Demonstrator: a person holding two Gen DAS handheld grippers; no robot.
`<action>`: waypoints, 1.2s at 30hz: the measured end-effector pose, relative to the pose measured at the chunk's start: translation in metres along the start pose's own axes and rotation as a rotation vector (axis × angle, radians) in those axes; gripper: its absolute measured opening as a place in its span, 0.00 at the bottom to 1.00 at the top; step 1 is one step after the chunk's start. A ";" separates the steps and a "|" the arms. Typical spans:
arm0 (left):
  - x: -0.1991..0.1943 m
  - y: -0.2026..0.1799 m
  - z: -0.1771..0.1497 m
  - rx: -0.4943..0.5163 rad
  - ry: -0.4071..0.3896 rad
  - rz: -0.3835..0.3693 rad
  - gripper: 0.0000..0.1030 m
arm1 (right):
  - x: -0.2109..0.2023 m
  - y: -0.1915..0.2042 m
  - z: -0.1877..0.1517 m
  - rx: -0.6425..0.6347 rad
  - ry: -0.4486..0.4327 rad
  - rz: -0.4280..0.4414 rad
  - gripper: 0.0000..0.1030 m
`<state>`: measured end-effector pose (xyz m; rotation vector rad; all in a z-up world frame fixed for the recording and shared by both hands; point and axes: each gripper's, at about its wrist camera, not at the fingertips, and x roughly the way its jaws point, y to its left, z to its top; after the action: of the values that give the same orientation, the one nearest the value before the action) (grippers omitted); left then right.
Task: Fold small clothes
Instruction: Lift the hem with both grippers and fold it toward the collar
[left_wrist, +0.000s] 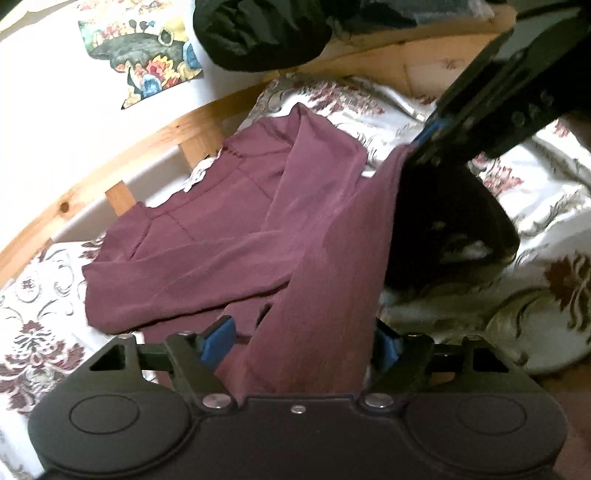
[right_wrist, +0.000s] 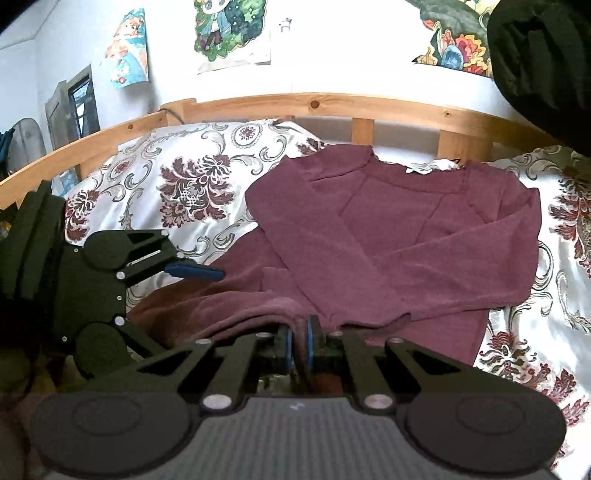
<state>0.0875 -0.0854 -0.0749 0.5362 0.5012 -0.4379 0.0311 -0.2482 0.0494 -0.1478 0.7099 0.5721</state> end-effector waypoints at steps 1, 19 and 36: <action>-0.001 0.003 -0.002 -0.004 0.017 0.012 0.73 | 0.000 0.000 0.000 -0.004 -0.001 -0.002 0.09; -0.019 0.069 -0.018 -0.239 0.142 0.078 0.34 | 0.005 0.017 -0.019 -0.045 0.045 -0.068 0.08; -0.023 0.111 -0.028 -0.392 0.132 0.088 0.21 | 0.017 0.037 -0.101 -0.080 0.137 -0.354 0.57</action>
<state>0.1170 0.0229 -0.0424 0.2080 0.6692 -0.2118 -0.0363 -0.2412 -0.0359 -0.3818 0.7730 0.2531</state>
